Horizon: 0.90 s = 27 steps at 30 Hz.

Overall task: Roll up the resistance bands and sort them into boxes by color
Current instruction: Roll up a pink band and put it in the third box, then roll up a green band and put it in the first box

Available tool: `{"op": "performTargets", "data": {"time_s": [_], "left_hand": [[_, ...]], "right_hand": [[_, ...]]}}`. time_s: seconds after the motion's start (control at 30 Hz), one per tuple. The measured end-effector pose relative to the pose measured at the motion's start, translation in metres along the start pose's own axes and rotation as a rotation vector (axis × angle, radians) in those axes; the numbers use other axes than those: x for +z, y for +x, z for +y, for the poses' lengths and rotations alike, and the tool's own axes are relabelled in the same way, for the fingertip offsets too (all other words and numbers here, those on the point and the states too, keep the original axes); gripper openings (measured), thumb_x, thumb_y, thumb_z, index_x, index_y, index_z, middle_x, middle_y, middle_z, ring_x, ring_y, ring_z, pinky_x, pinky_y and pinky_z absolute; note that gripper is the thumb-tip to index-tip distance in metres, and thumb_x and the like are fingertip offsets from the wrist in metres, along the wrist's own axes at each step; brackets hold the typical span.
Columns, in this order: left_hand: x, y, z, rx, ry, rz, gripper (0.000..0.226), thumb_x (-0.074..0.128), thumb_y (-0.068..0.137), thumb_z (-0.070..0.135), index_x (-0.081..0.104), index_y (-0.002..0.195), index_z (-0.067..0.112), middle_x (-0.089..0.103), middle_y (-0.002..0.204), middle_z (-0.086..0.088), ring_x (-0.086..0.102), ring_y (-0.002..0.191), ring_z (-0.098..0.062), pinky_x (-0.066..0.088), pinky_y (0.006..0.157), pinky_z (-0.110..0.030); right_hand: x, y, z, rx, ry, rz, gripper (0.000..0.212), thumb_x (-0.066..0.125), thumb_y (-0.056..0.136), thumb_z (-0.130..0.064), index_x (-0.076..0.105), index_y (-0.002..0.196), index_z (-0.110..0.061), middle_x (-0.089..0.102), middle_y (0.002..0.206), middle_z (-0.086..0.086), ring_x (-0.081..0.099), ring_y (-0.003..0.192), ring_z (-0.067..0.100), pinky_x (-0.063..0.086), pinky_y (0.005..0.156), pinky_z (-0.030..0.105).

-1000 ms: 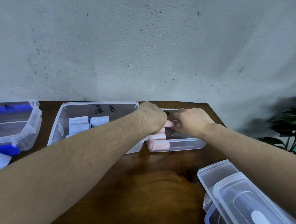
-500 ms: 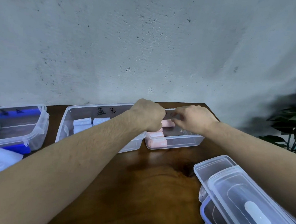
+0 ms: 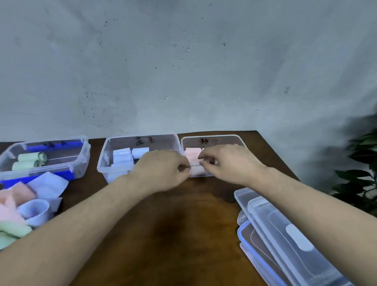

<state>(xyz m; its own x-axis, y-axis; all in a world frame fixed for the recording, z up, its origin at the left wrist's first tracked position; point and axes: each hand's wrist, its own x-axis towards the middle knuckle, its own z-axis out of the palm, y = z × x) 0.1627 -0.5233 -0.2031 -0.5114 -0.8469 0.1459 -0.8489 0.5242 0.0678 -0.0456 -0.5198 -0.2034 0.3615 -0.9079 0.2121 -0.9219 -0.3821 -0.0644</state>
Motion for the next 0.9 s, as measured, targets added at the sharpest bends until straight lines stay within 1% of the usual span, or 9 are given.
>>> {"op": "performTargets", "data": {"time_s": [0.1, 0.23, 0.33, 0.5, 0.57, 0.63, 0.7, 0.77, 0.9], "left_hand": [[0.006, -0.029, 0.004, -0.032, -0.004, -0.041, 0.029, 0.044, 0.093, 0.045, 0.066, 0.112, 0.041, 0.067, 0.116, 0.015, 0.060, 0.105, -0.012, 0.051, 0.081, -0.032], [0.013, -0.063, 0.007, -0.045, -0.038, -0.073, 0.028, 0.044, 0.096, 0.045, 0.068, 0.109, 0.038, 0.068, 0.111, 0.017, 0.061, 0.097, -0.008, 0.051, 0.074, -0.029], [0.015, -0.091, 0.011, -0.083, -0.072, -0.129, 0.024, 0.045, 0.096, 0.046, 0.066, 0.102, 0.039, 0.066, 0.101, 0.017, 0.060, 0.088, -0.007, 0.052, 0.071, -0.028], [0.019, -0.133, 0.014, -0.159, -0.087, -0.180, 0.022, 0.047, 0.092, 0.048, 0.063, 0.087, 0.033, 0.063, 0.088, 0.015, 0.059, 0.079, -0.008, 0.054, 0.070, -0.031], [0.022, -0.144, 0.012, -0.186, -0.086, -0.190, 0.026, 0.048, 0.093, 0.050, 0.061, 0.080, 0.030, 0.061, 0.085, 0.014, 0.058, 0.075, -0.008, 0.049, 0.063, -0.025], [0.024, -0.156, 0.010, -0.202, -0.066, -0.170, 0.031, 0.048, 0.094, 0.051, 0.058, 0.076, 0.029, 0.059, 0.082, 0.013, 0.056, 0.072, -0.007, 0.038, 0.056, -0.019], [0.026, -0.168, 0.005, -0.210, -0.029, -0.137, 0.032, 0.046, 0.095, 0.053, 0.058, 0.077, 0.028, 0.058, 0.083, 0.013, 0.055, 0.074, -0.007, 0.035, 0.055, -0.019], [0.027, -0.176, -0.002, -0.222, -0.021, -0.123, 0.029, 0.046, 0.095, 0.053, 0.059, 0.083, 0.030, 0.058, 0.086, 0.014, 0.057, 0.078, -0.006, 0.043, 0.058, -0.022], [0.025, -0.188, -0.016, -0.227, -0.002, -0.097, 0.021, 0.045, 0.094, 0.050, 0.060, 0.095, 0.035, 0.056, 0.094, 0.014, 0.060, 0.084, -0.008, 0.047, 0.061, -0.027]], "right_hand": [[0.002, -0.016, -0.019, -0.046, 0.014, -0.044, 0.029, 0.044, 0.097, -0.050, 0.064, 0.116, -0.040, 0.072, 0.107, -0.013, 0.065, 0.097, 0.015, 0.053, 0.077, 0.032], [0.006, -0.029, -0.038, -0.112, 0.052, -0.085, 0.029, 0.046, 0.098, -0.047, 0.063, 0.120, -0.039, 0.071, 0.107, -0.012, 0.065, 0.097, 0.014, 0.053, 0.079, 0.031], [0.011, -0.037, -0.052, -0.154, 0.062, -0.132, 0.031, 0.044, 0.099, -0.048, 0.060, 0.124, -0.040, 0.069, 0.106, -0.014, 0.064, 0.095, 0.013, 0.053, 0.079, 0.031], [0.024, -0.049, -0.074, -0.220, 0.108, -0.184, 0.029, 0.045, 0.099, -0.048, 0.059, 0.124, -0.041, 0.068, 0.107, -0.016, 0.062, 0.097, 0.010, 0.042, 0.071, 0.027], [0.030, -0.052, -0.079, -0.234, 0.127, -0.215, 0.029, 0.046, 0.099, -0.048, 0.059, 0.124, -0.042, 0.068, 0.108, -0.015, 0.062, 0.094, 0.009, 0.040, 0.069, 0.026], [0.034, -0.056, -0.086, -0.239, 0.143, -0.264, 0.028, 0.046, 0.099, -0.048, 0.058, 0.125, -0.043, 0.067, 0.108, -0.016, 0.060, 0.092, 0.007, 0.042, 0.070, 0.025], [0.037, -0.058, -0.094, -0.245, 0.146, -0.309, 0.029, 0.047, 0.100, -0.048, 0.057, 0.126, -0.043, 0.066, 0.108, -0.016, 0.058, 0.091, 0.006, 0.048, 0.076, 0.027], [0.038, -0.060, -0.103, -0.248, 0.142, -0.341, 0.030, 0.047, 0.099, -0.049, 0.057, 0.127, -0.043, 0.066, 0.106, -0.016, 0.060, 0.092, 0.007, 0.052, 0.083, 0.030], [0.040, -0.052, -0.119, -0.261, 0.128, -0.350, 0.030, 0.046, 0.099, -0.049, 0.057, 0.126, -0.044, 0.065, 0.106, -0.017, 0.061, 0.096, 0.010, 0.051, 0.082, 0.031]]}}
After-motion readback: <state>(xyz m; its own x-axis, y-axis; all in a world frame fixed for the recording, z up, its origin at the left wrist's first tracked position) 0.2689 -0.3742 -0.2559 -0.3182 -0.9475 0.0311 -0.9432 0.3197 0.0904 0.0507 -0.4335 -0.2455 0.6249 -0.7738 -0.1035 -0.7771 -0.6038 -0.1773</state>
